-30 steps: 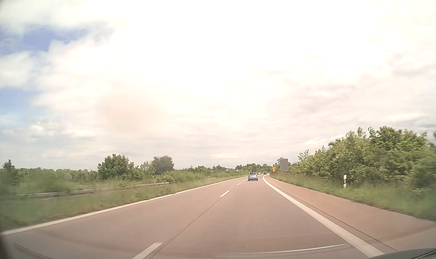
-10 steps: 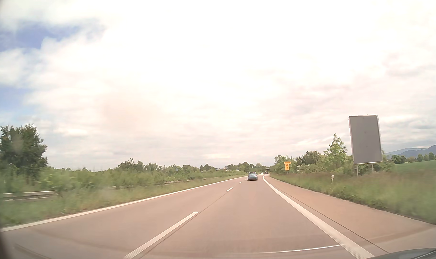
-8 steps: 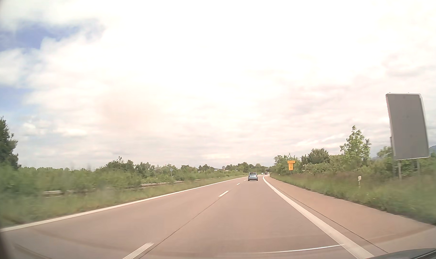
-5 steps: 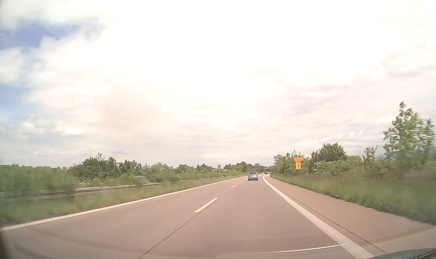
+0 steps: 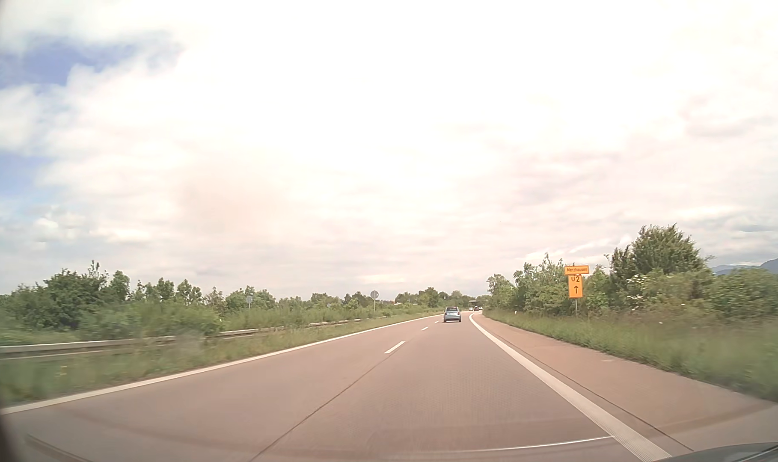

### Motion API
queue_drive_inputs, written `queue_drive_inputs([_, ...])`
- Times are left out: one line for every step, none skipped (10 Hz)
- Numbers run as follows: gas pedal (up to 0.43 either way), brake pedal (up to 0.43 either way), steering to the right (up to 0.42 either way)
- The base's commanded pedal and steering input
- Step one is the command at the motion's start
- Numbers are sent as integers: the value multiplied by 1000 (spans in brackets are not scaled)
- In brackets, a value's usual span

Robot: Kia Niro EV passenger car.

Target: Follow the waypoints while adhering to traffic rules and regulations

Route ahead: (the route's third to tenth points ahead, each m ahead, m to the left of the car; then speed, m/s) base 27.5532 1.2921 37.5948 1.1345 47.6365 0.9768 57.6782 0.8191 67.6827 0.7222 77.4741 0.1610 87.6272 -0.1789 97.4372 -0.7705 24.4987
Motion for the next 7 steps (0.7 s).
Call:
queue_drive_inputs([189,0,2])
queue_drive_inputs([189,0,2])
queue_drive_inputs([189,0,2])
queue_drive_inputs([189,0,2])
queue_drive_inputs([189,0,2])
queue_drive_inputs([189,0,2])
queue_drive_inputs([189,0,2])
